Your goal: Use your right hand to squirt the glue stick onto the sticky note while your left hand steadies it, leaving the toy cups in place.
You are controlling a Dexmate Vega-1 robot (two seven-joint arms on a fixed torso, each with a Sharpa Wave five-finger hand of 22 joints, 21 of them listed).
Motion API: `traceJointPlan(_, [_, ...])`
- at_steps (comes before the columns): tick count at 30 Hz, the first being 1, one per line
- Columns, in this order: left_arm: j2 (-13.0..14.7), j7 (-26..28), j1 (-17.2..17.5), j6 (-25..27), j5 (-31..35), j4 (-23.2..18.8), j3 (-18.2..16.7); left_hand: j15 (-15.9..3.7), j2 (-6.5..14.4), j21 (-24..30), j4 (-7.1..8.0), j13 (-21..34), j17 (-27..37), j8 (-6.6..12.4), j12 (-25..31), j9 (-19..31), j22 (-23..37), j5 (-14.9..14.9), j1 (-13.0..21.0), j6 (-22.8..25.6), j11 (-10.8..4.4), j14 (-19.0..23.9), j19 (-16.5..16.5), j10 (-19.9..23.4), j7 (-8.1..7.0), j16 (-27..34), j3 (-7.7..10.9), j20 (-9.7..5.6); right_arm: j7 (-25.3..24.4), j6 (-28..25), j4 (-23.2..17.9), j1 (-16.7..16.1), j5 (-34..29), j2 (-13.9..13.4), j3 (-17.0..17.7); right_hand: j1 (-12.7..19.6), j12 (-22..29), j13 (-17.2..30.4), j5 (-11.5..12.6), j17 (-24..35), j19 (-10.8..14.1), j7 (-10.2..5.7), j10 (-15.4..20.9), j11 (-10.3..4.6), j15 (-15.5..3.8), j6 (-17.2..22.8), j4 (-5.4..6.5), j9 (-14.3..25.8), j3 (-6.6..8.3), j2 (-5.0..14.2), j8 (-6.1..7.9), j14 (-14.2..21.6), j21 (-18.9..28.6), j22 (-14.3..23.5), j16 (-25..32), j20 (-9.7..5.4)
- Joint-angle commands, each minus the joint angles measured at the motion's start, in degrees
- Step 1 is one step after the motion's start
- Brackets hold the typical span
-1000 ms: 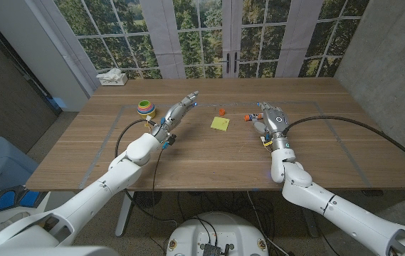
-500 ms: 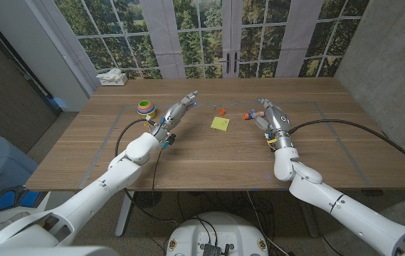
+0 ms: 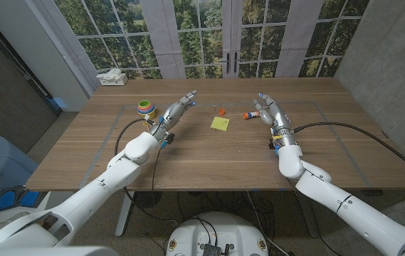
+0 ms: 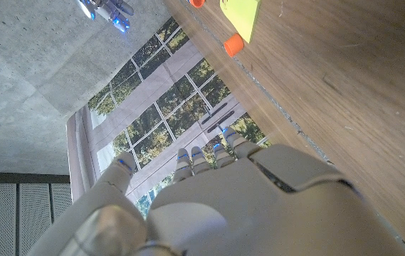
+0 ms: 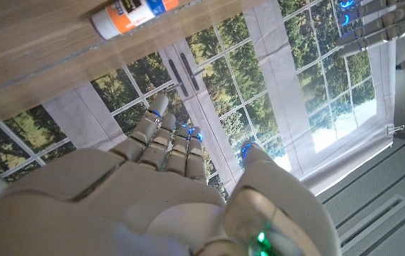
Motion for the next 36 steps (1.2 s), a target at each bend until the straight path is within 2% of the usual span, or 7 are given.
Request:
traceJointPlan(1, [0.3, -0.3, 0.9, -0.7, -1.3, -0.1, -0.7, -6.16, 3.3, -0.3, 0.10, 0.1, 0.1, -0.15, -0.1, 0.0, 0.1, 0.1, 0.4, -0.8, -0.06, -1.0, -0.7, -0.6, -0.23, -0.1, 0.39, -7.56, 10.5, 13.0, 2.7, -1.3, 13.5, 1.0, 4.5, -1.3, 0.4, -0.4, 0.3, -0.4, -1.0, -0.01, -0.6, 0.05, -3.10, -0.7, 0.77, 0.1, -0.06, 0.23, 0.21, -1.2, -1.0, 0.1, -0.4, -3.01])
traceJointPlan(9, [0.4, -1.0, 1.4, -2.3, -2.6, 0.5, -1.4, -6.11, 3.4, -0.4, 0.12, 0.1, 0.1, -0.14, -0.1, 0.0, 0.1, 0.1, 0.4, -1.3, 0.11, -1.6, -1.2, -1.1, -0.31, -0.2, 0.55, -7.80, 17.4, 21.2, 6.8, -0.9, 21.0, 3.4, 5.7, -2.9, 0.4, -1.1, 0.5, -1.2, -1.1, 0.44, -1.6, 0.49, -2.28, -1.5, 1.34, 0.1, -0.47, 0.02, 0.14, -2.1, -2.2, 0.1, -0.2, -2.62])
traceJointPlan(23, [1.0, -6.4, 0.3, -5.7, -5.8, 4.5, -2.2, -5.95, 3.5, -0.3, 0.12, 0.1, 0.1, -0.04, -0.1, 0.0, 0.1, 0.0, 0.4, -1.6, 0.18, -1.7, -1.4, -1.4, -0.27, -0.1, 0.75, -8.18, 22.2, 26.0, 8.4, -1.8, 27.9, 7.7, 7.3, -3.9, 0.5, -1.8, 0.7, -2.2, -0.8, 1.30, -2.0, 0.98, -1.77, -1.8, 1.39, 0.1, -0.61, -0.23, 0.28, -2.4, -3.2, 0.1, -0.1, -2.35])
traceJointPlan(27, [1.3, -8.5, 0.4, -7.1, -7.2, 5.7, -2.5, -5.97, 3.5, -0.3, 0.11, 0.1, 0.1, -0.01, -0.1, 0.0, 0.1, 0.0, 0.4, -1.6, 0.18, -1.8, -1.4, -1.4, -0.21, -0.1, 0.80, -8.22, 21.0, 26.4, 7.7, -3.0, 28.3, 8.7, 8.3, -4.1, 0.6, -2.0, 0.8, -2.5, -0.6, 1.52, -1.9, 1.11, -1.57, -1.5, 1.32, 0.1, -0.56, -0.25, 0.45, -2.3, -3.4, 0.1, 0.0, -2.15])
traceJointPlan(36, [1.8, -11.6, 0.0, -7.1, -9.3, 7.8, -2.8, -5.95, 3.5, -0.3, 0.10, 0.1, 0.1, 0.08, 0.0, 0.0, 0.1, 0.0, 0.4, -1.6, 0.26, -1.9, -1.4, -1.5, -0.13, -0.1, 0.91, -8.27, 14.0, 26.6, 5.5, -6.0, 23.8, 10.3, 11.3, -4.5, 1.0, -2.4, 0.9, -3.2, 0.0, 2.01, -1.1, 1.49, -1.13, -0.8, 1.19, 0.1, -0.50, -0.37, 0.76, -1.8, -3.9, 0.1, 0.2, -1.71])
